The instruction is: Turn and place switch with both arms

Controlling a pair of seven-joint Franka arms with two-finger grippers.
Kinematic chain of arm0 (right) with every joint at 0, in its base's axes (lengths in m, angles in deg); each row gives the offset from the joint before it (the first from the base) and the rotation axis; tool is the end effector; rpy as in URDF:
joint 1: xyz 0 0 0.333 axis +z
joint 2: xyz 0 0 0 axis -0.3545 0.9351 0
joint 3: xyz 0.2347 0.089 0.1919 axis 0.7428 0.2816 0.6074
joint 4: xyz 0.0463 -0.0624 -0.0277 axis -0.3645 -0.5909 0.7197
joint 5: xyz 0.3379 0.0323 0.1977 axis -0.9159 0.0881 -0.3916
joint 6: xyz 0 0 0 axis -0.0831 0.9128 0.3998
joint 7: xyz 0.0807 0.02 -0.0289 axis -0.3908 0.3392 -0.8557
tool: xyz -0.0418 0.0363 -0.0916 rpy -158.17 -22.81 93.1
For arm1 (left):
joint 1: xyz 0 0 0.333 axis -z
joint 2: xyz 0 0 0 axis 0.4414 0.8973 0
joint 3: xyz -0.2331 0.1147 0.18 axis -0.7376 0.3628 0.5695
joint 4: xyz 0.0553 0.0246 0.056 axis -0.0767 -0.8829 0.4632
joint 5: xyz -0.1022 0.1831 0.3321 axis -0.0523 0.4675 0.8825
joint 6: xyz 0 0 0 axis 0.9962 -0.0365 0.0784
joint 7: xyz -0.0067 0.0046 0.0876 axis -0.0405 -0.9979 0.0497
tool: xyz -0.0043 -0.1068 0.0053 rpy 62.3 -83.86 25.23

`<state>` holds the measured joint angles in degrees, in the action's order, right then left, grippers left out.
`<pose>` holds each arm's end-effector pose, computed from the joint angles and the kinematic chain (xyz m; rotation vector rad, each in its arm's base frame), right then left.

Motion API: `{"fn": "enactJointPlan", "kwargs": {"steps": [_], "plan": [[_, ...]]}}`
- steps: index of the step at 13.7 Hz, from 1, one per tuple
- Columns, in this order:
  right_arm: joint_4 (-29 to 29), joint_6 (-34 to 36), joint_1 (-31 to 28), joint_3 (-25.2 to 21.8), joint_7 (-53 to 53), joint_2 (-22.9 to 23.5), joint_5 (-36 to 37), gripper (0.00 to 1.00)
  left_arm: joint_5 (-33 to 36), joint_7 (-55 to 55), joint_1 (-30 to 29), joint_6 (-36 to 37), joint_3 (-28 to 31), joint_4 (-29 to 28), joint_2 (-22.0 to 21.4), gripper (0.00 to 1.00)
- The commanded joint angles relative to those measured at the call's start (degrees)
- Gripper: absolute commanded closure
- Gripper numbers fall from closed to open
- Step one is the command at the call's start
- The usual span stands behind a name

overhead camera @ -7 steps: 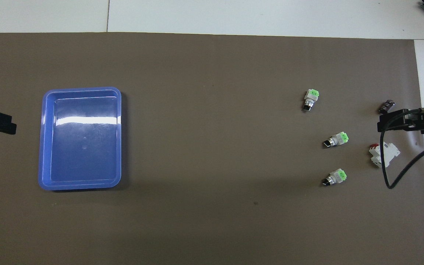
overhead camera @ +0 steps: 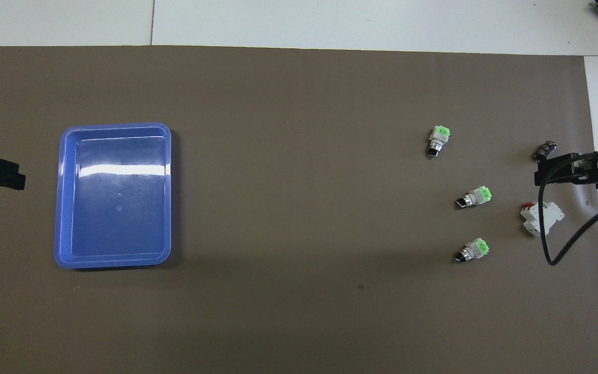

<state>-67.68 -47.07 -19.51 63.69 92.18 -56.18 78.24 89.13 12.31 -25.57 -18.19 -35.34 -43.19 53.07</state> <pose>0.5357 -0.0025 0.6236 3.1228 -0.1160 0.0004 0.5301 -0.0164 0.6526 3.1319 -0.1113 -0.0645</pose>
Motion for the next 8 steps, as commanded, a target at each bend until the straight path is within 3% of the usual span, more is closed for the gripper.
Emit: {"fn": "enactJointPlan", "kwargs": {"steps": [1, 8], "plan": [[-0.6, -1.7, -0.4, 0.0, -0.1, -0.8, -0.3, 0.0, -0.5, -0.1, 0.6, 0.4, 0.5, -1.0, -1.1, 0.0], [-1.2, -3.6, -1.2, -0.2, 2.6, -0.9, -0.3, 0.0, -1.1, -0.5, 0.3, 0.4, 0.5, -2.2, -1.9, 0.0]]}}
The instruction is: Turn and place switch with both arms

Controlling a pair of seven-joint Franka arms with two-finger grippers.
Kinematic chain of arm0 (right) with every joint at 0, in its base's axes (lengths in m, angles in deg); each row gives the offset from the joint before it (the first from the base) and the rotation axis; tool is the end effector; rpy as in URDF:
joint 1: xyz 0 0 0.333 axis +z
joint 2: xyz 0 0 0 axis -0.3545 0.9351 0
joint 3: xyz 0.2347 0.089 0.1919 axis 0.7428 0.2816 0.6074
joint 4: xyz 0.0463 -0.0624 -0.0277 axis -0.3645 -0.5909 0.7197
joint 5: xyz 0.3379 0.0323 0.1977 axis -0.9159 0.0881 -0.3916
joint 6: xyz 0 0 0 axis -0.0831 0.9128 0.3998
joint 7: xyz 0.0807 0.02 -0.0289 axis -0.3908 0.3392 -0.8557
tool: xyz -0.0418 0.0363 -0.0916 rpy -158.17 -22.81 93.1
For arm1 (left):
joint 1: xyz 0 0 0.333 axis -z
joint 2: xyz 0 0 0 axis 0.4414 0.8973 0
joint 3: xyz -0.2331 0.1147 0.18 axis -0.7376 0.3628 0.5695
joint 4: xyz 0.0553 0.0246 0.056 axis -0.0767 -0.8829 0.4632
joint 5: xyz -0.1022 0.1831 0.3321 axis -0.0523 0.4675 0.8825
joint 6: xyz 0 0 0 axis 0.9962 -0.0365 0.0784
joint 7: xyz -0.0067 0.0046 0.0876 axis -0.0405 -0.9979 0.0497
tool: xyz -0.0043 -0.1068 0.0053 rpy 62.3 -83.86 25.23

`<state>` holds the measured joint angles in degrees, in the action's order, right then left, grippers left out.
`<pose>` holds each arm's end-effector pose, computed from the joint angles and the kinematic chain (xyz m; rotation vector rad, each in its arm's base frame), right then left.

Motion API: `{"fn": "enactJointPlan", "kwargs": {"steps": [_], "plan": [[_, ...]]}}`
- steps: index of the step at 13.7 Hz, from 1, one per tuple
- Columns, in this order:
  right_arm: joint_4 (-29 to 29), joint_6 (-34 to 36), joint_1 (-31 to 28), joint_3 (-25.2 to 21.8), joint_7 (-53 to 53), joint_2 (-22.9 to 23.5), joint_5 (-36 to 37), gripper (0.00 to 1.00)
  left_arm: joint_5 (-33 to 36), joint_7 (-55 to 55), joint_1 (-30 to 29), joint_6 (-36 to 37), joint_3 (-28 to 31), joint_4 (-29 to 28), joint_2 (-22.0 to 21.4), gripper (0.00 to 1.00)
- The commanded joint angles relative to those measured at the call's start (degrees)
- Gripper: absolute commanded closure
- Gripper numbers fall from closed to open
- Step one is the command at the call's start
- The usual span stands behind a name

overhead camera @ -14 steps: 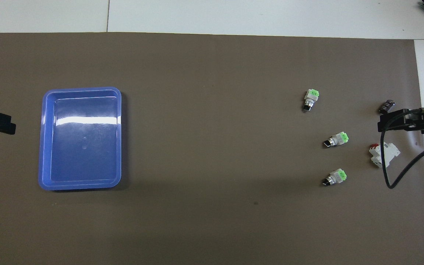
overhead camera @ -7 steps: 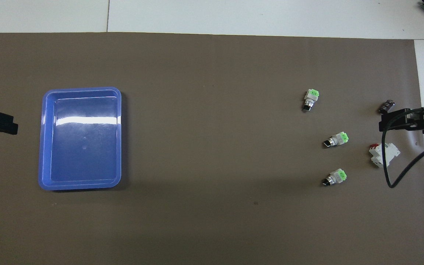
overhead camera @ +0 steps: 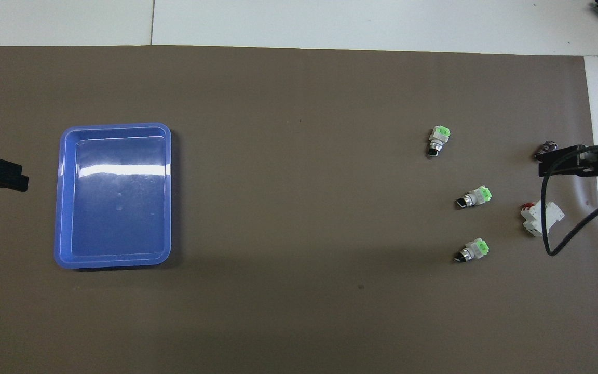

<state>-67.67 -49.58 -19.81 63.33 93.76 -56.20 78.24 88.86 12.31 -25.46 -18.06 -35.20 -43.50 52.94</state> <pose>0.5402 -0.0088 0.6278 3.1216 -0.1766 0.0698 0.5291 -0.0166 0.6511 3.1269 -0.1110 -0.0728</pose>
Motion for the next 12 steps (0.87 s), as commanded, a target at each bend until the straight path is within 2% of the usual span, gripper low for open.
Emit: {"fn": "enactJointPlan", "kwargs": {"steps": [1, 6, 9, 12], "plan": [[-1.3, -1.2, -1.0, 0.1, 1.1, -0.9, -0.3, 0.0, -0.8, -0.5, 0.2, 0.3, 0.4, -2.1, -1.9, 0.0], [-1.3, 1.4, -0.3, 0.3, 3.0, -1.0, -1.0, 0.0, -0.8, -0.7, 0.9, -0.2, 0.5, -2.2, -1.9, 0.0], [-0.7, 0.6, -0.5, 0.6, 2.8, -1.0, -1.0, 0.0, -0.7, -0.7, 2.8, 0.0, 2.1, -2.2, -1.9, 0.0], [-1.8, 1.0, 1.3, 0.7, -5.4, -1.7, -1.7, 0.0, -0.7, -0.8, 3.6, 0.0, 3.7, -2.2, -1.9, 0.0]]}}
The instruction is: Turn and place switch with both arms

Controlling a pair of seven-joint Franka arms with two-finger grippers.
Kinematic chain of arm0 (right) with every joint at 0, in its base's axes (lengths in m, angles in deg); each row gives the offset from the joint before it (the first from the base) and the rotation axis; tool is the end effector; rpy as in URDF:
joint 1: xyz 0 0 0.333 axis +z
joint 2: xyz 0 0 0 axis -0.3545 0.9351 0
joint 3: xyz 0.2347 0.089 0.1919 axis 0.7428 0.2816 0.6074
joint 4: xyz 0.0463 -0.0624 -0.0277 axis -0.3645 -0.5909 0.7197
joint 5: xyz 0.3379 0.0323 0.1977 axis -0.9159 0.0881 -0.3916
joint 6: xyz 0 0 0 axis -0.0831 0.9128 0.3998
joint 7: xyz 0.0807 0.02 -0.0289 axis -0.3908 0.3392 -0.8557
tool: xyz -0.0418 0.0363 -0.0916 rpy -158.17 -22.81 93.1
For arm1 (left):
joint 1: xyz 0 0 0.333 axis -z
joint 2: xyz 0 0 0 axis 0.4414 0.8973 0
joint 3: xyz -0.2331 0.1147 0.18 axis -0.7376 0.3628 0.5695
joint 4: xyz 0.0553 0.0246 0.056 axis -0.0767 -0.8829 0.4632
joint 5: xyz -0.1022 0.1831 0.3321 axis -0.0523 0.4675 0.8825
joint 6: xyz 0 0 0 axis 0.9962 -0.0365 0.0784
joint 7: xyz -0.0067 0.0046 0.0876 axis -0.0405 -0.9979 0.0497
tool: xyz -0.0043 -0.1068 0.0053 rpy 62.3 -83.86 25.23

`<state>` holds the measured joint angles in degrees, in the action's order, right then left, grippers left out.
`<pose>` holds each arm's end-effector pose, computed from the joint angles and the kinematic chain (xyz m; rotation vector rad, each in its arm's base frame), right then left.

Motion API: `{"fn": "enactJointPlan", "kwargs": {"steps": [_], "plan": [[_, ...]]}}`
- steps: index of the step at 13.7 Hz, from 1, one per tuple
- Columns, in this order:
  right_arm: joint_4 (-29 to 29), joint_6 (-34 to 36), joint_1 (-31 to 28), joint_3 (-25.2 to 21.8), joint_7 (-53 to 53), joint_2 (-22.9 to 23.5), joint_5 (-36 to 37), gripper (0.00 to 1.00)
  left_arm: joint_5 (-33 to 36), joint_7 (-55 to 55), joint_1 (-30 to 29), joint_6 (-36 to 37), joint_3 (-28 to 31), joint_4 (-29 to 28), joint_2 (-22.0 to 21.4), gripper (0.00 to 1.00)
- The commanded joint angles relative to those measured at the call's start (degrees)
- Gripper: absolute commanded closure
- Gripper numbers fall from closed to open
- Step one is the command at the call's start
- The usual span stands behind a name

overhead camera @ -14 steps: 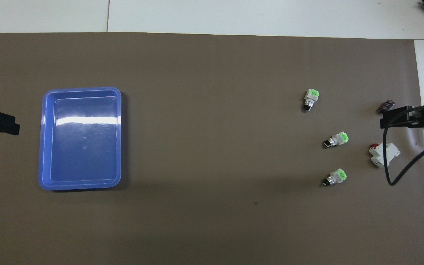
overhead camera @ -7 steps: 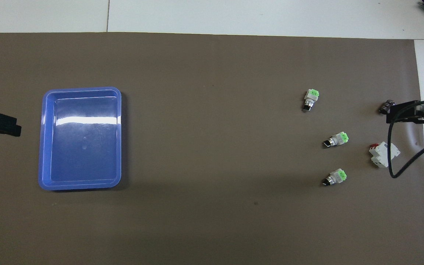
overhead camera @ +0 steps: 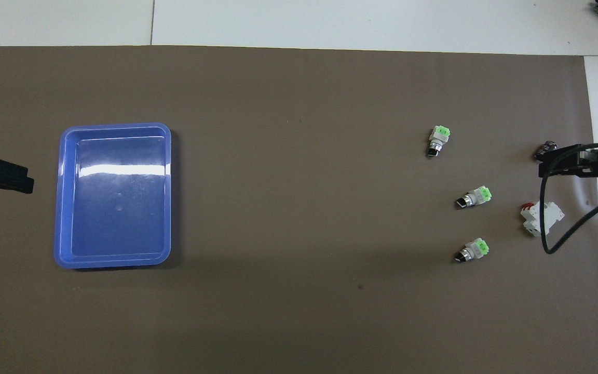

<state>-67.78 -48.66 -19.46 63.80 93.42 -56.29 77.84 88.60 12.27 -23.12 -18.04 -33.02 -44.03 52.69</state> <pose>0.5381 -0.0002 0.6263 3.1295 -0.1458 0.0439 0.5276 -0.0181 0.6492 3.1205 -0.1148 -0.0808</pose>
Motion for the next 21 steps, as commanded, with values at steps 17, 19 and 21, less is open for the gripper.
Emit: {"fn": "enactJointPlan", "kwargs": {"steps": [17, 19, 21], "plan": [[-20.2, -9.6, -2.3, -0.4, 33.7, -9.5, -0.4, 0.0, -0.5, -0.7, -3.3, 0.6, -2.2, -2.7, -2.2, 0.0], [-24.7, -10.6, -2.3, -0.4, 46.3, -10.4, -0.5, 0.0, -0.4, -0.5, -3.3, 0.5, -2.2, -2.8, -2.2, 0.0], [-30.0, -12.4, -3.8, -0.5, 57.2, -13.1, -0.9, 0.0, -0.4, -0.4, -3.6, 0.6, -2.1, -2.8, -2.3, 0.0]]}}
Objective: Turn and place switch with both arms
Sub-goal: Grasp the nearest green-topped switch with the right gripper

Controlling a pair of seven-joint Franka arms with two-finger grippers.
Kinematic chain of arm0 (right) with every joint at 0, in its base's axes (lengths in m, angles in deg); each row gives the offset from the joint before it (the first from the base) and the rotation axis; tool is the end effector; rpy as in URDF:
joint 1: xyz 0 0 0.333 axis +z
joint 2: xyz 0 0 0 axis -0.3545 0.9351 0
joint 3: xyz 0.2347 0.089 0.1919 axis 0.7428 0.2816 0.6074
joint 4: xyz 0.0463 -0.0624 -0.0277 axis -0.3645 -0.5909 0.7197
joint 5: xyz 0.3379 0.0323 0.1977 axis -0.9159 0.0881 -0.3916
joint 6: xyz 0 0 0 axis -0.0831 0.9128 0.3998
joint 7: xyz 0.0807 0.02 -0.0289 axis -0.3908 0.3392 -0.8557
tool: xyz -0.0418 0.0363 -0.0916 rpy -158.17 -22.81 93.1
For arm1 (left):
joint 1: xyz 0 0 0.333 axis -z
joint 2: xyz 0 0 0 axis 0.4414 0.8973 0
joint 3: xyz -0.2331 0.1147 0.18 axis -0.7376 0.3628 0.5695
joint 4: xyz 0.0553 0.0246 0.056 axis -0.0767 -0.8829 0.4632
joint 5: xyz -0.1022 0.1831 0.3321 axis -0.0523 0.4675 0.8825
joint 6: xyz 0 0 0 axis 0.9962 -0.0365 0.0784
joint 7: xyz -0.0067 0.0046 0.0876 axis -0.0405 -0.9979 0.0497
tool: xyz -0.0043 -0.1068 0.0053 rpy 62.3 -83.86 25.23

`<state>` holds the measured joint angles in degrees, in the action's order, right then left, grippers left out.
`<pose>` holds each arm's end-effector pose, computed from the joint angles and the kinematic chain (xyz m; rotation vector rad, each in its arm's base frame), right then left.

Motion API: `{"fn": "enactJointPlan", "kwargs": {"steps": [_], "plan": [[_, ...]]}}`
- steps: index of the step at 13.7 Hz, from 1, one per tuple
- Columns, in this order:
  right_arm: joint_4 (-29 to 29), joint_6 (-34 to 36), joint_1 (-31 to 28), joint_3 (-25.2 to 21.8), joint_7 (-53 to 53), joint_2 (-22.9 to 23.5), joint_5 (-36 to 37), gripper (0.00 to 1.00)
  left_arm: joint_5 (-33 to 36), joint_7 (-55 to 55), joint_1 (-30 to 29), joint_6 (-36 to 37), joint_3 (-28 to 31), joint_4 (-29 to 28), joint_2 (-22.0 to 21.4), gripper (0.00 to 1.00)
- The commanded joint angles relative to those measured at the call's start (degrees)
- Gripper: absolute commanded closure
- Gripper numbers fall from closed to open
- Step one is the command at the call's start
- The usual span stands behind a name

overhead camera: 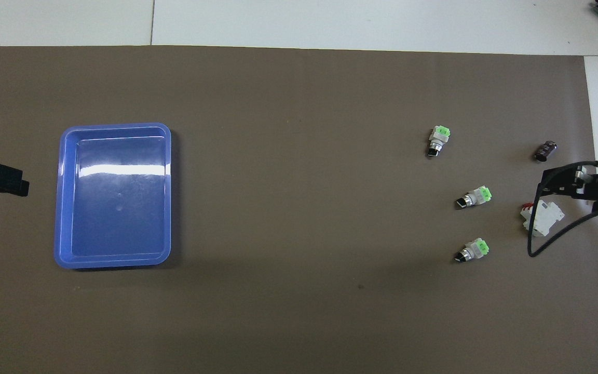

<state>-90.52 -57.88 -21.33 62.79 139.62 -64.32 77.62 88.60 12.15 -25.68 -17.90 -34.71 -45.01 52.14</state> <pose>0.4886 -0.0251 0.5232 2.7697 -1.4197 -0.0973 0.5245 -0.0104 0.6462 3.1219 -0.0877 -0.0962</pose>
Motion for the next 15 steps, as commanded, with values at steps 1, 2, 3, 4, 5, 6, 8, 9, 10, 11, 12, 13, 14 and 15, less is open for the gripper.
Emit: {"fn": "enactJointPlan", "kwargs": {"steps": [1, 2, 3, 4, 5, 6, 8, 9, 10, 11, 12, 13, 14, 15], "plan": [[-9.3, -3.8, -3.3, 0.5, 15.1, -6.0, -1.1, 0.0, -0.5, -0.3, -1.1, 0.3, -0.4, -1.8, -1.8, 0.0], [-10.6, -4.4, -4.8, 0.5, 17.4, -6.0, -1.5, 0.0, -0.4, -0.3, -1.1, 0.3, -0.4, -1.8, -1.8, 0.0], [-11.2, -6.3, -5.4, 0.5, 18.7, -4.6, -1.9, 0.0, -0.4, -0.3, -1.1, 0.4, -0.5, -1.8, -1.8, 0.0], [-12.5, -9.1, -6.0, 0.5, 18.9, -1.9, -2.0, 0.0, -0.4, -0.3, -1.1, 0.3, -0.4, -1.8, -1.7, 0.0], [-14.1, -11.9, -6.8, 0.5, 18.9, -0.2, -2.1, 0.0, -0.4, -0.3, -1.1, 0.4, -0.5, -1.8, -1.8, 0.0], [-15.7, -14.2, -6.7, 0.5, 18.7, 1.0, -2.1, 0.0, -0.5, -0.3, -1.1, 0.3, -0.4, -1.8, -1.8, 0.0], [-18.5, -17.3, -6.2, 0.5, 14.2, 2.4, -2.1, 0.0, -0.4, -0.3, -1.1, 0.4, -0.4, -1.8, -1.8, 0.0], [-19.4, -17.9, -5.4, 0.6, 11.7, 3.2, -2.1, 0.0, -0.4, -0.3, -1.1, 0.3, -0.4, -1.8, -1.8, 0.0], [-20.3, -18.7, -4.7, 0.6, 11.0, 3.8, -2.1, 0.0, -0.4, -0.3, -1.0, 0.4, -0.5, -1.8, -1.8, 0.0], [-21.2, -19.3, -4.6, 0.6, 10.6, 3.9, -2.1, 0.0, -0.4, -0.3, -1.0, 0.3, -0.5, -1.8, -1.8, 0.0], [-21.7, -20.2, -4.4, 0.6, 10.4, 4.6, -2.1, 0.0, -0.4, -0.3, -1.1, 0.3, -0.4, -1.8, -1.8, 0.0], [-22.8, -21.7, -3.8, 0.6, 9.7, 5.4, -2.1, 0.0, -0.5, -0.3, -1.1, 0.3, -0.4, -1.8, -1.8, 0.0], [-24.2, -23.9, -3.0, 0.6, 9.1, 6.0, -2.1, 0.0, -0.4, -0.3, -1.1, 0.3, -0.4, -1.8, -1.8, 0.0], [-24.9, -25.5, -2.9, 0.6, 9.1, 6.4, -2.1, 0.0, -0.4, -0.3, -1.1, 0.3, -0.4, -1.8, -1.8, 0.0]]}}
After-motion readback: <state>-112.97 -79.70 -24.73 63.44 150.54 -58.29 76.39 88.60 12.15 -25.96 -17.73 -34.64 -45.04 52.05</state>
